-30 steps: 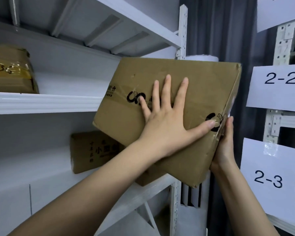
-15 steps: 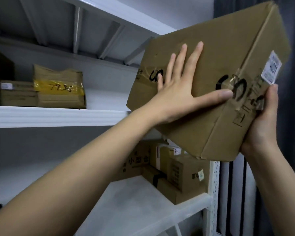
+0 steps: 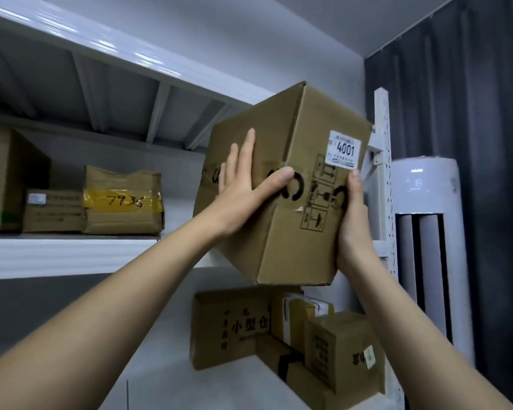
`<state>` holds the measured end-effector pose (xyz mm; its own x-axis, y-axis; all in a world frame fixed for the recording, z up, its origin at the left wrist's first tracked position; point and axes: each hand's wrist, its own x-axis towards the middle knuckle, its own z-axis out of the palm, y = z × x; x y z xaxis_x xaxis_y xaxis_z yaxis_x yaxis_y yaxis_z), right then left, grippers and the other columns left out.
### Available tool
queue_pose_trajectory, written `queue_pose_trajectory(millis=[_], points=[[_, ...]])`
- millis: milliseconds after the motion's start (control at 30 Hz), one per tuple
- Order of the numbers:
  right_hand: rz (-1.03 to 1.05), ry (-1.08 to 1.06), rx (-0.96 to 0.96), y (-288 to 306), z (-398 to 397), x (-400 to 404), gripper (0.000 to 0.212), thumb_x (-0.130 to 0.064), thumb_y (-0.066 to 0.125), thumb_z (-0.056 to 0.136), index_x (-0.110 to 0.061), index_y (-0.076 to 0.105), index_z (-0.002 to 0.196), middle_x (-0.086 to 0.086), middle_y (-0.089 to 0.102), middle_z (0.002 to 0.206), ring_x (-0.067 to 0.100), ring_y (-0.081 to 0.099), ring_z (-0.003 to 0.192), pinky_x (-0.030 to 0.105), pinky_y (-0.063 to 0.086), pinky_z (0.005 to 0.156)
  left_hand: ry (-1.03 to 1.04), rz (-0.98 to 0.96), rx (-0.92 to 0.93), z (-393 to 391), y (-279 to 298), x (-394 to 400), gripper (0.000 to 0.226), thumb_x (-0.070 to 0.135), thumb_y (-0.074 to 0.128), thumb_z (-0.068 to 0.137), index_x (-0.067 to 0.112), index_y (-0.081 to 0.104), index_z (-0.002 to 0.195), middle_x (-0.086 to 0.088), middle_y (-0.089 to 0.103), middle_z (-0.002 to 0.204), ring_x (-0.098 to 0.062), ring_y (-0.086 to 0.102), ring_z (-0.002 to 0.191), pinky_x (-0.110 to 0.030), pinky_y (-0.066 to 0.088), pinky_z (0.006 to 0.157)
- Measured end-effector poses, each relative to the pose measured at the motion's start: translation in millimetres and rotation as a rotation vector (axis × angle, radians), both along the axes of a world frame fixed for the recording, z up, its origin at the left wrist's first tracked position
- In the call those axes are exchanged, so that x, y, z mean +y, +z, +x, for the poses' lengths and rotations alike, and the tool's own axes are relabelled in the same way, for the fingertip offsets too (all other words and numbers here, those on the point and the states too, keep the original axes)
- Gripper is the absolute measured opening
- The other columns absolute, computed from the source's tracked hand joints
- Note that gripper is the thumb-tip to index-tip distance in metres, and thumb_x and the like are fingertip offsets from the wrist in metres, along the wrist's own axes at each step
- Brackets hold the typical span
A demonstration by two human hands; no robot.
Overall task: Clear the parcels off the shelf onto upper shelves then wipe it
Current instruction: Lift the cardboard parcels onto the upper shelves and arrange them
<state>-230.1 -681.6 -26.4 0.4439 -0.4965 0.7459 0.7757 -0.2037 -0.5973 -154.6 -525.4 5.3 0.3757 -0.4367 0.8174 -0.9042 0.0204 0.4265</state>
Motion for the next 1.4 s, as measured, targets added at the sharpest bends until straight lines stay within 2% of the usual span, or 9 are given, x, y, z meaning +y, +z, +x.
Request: queue_pose_trajectory(millis=[200, 367, 600, 833, 933, 1033, 1167, 1233, 1400], points=[[-0.067, 0.103, 0.087, 17.4, 37.6, 20.0, 0.044, -0.056, 0.04, 0.094, -0.026, 0.066, 0.115, 0.001, 0.072, 0.11, 0.019, 0.068, 0.104, 0.042, 0.049, 0.098, -0.006, -0.05, 0.179, 32.9, 1.3, 20.8, 0.122, 0.094, 0.042, 0.043, 0.051, -0.008, 0.146, 0.009, -0.012, 0.159, -0.018, -0.011, 0.147, -0.055, 0.0, 0.116], [-0.118, 0.235, 0.187, 20.3, 64.3, 30.3, 0.042, -0.053, 0.035, 0.097, -0.027, 0.065, 0.108, -0.002, 0.075, 0.099, 0.013, 0.072, 0.09, 0.027, 0.058, 0.071, 0.045, -0.067, 0.272, 59.0, 4.4, 27.8, 0.108, 0.086, 0.037, 0.059, 0.044, -0.006, 0.149, 0.006, -0.008, 0.16, -0.023, -0.004, 0.147, -0.054, 0.003, 0.117], [-0.159, 0.254, 0.272, 44.6, 112.4, 38.7, 0.045, -0.059, 0.035, 0.096, -0.028, 0.067, 0.102, -0.004, 0.076, 0.094, 0.01, 0.072, 0.085, 0.025, 0.058, 0.068, 0.105, -0.096, 0.322, 104.1, 21.3, 34.6, 0.082, 0.071, 0.028, 0.089, 0.029, 0.001, 0.153, 0.002, 0.004, 0.161, -0.02, 0.006, 0.147, -0.048, 0.007, 0.118], [-0.264, 0.175, 0.345, 50.9, 181.7, 22.0, 0.049, -0.063, 0.033, 0.094, -0.03, 0.065, 0.111, -0.01, 0.072, 0.103, 0.007, 0.069, 0.094, 0.027, 0.053, 0.082, 0.299, -0.034, 0.305, 153.5, 26.6, 38.0, 0.096, 0.084, 0.024, 0.076, 0.024, 0.023, 0.151, 0.002, 0.032, 0.153, -0.02, 0.031, 0.139, -0.042, 0.021, 0.116], [-0.357, 0.173, 0.406, 53.7, 205.9, 13.8, 0.047, -0.063, 0.03, 0.094, -0.032, 0.063, 0.107, -0.013, 0.071, 0.096, -0.003, 0.067, 0.079, 0.017, 0.05, 0.058, 0.5, -0.012, 0.252, 172.7, 35.9, 36.3, 0.071, 0.062, 0.027, 0.095, 0.013, 0.029, 0.145, -0.007, 0.041, 0.145, -0.025, 0.041, 0.129, -0.031, 0.031, 0.096], [-0.39, 0.155, 0.442, 57.2, 231.1, 9.1, 0.062, -0.069, 0.031, 0.091, -0.028, 0.052, 0.131, -0.008, 0.066, 0.118, 0.005, 0.065, 0.096, 0.022, 0.048, 0.064, 0.745, 0.048, 0.153, 185.4, 46.6, 39.0, 0.051, 0.047, 0.033, 0.098, 0.01, 0.039, 0.133, -0.013, 0.051, 0.126, -0.029, 0.05, 0.109, -0.034, 0.038, 0.081], [-0.477, 0.159, 0.479, 62.9, 260.0, -1.7, 0.071, -0.072, 0.03, 0.089, -0.026, 0.04, 0.142, -0.004, 0.056, 0.134, 0.016, 0.057, 0.116, 0.037, 0.044, 0.097, 1.133, 0.232, -0.175, 214.0, 52.8, 49.4, 0.035, 0.026, 0.034, 0.099, 0.008, 0.043, 0.128, -0.018, 0.044, 0.131, -0.037, 0.042, 0.118, -0.049, 0.039, 0.098], [-0.51, 0.166, 0.478, 66.7, 268.0, -4.5, 0.066, -0.068, 0.03, 0.092, -0.024, 0.04, 0.14, -0.002, 0.058, 0.13, 0.015, 0.06, 0.106, 0.034, 0.047, 0.09, 1.236, 0.235, -0.189, 224.4, 55.3, 58.7, 0.047, 0.037, 0.04, 0.095, 0.014, 0.037, 0.135, -0.015, 0.037, 0.141, -0.035, 0.033, 0.13, -0.053, 0.031, 0.107], [-0.553, 0.146, 0.531, 69.9, 282.5, -6.1, 0.062, -0.07, 0.029, 0.091, -0.026, 0.044, 0.131, -0.001, 0.065, 0.113, 0.02, 0.066, 0.086, 0.031, 0.055, 0.065, 1.39, 0.669, -0.161, 254.7, 58.8, 83.4, 0.086, 0.06, 0.051, 0.085, 0.026, 0.007, 0.151, -0.008, 0.005, 0.159, -0.039, 0.0, 0.145, -0.061, 0.008, 0.114]])
